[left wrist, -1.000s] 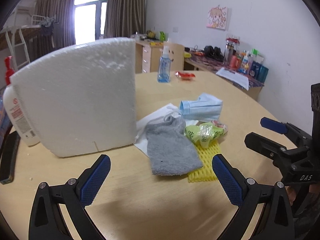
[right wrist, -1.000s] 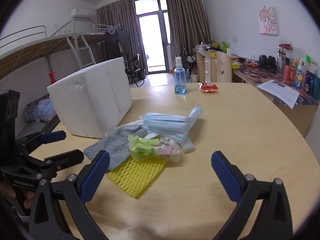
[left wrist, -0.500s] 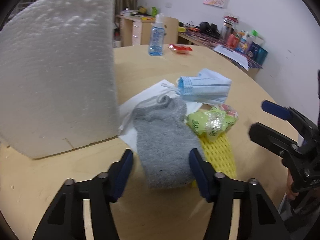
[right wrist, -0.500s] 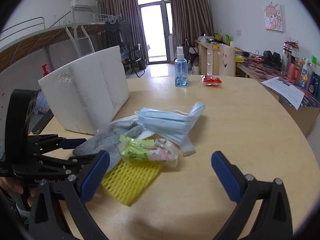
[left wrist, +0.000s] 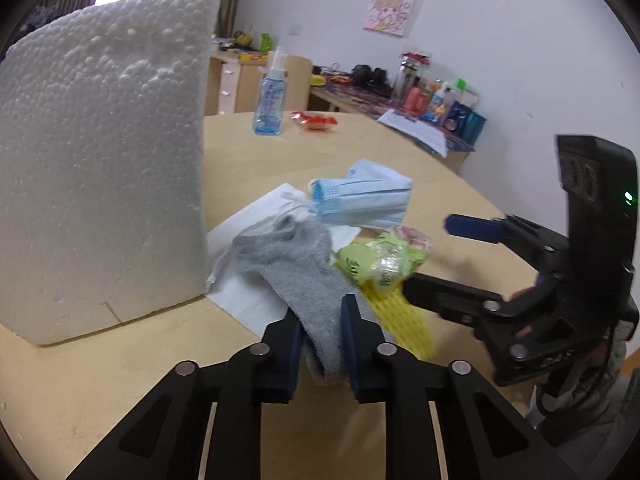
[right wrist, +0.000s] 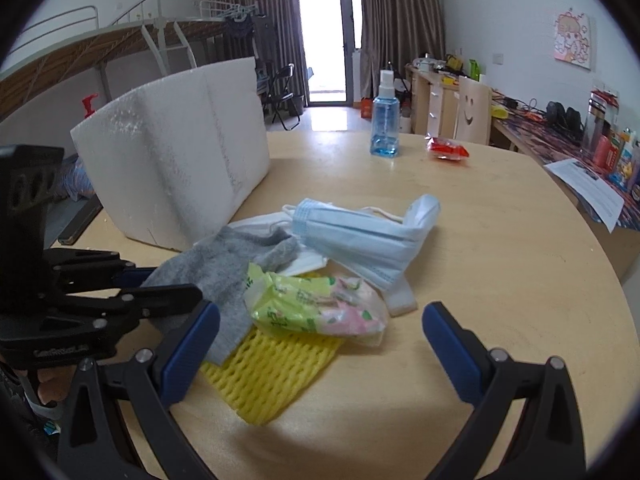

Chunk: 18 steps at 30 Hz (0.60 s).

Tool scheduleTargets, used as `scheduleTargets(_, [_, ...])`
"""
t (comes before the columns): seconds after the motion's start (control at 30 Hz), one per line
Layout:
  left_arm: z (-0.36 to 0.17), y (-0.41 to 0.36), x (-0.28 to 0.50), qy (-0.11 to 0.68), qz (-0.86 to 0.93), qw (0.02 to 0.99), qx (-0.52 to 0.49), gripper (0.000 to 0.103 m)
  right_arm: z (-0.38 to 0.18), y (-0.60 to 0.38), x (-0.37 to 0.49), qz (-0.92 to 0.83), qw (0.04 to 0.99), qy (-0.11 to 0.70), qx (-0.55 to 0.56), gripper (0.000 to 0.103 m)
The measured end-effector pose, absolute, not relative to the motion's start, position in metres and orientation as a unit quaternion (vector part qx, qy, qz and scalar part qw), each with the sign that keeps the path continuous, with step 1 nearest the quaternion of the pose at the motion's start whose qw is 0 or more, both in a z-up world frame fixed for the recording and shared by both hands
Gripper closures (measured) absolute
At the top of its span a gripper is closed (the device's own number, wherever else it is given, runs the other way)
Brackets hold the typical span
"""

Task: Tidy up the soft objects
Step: 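Lower the left gripper onto the grey sock while the right gripper approaches the green wipe pack, then close the left gripper on the grey sock while the right gripper grasps the green wipe pack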

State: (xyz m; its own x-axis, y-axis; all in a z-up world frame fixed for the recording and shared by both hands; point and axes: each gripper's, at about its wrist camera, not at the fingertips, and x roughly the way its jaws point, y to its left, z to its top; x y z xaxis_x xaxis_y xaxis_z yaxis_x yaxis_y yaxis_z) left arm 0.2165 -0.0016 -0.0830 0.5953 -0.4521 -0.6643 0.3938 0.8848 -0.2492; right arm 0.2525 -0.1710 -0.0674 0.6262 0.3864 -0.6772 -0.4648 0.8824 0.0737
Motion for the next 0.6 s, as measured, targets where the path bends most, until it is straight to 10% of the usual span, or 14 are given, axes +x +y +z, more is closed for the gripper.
scheduleTargets(0.6, [-0.087, -0.013, 0.218, 0.38, -0.274, 0.883, -0.033, 0.092, -0.078, -0.163, 0.274, 0.244, 0.88, 0.404, -0.05, 0.015])
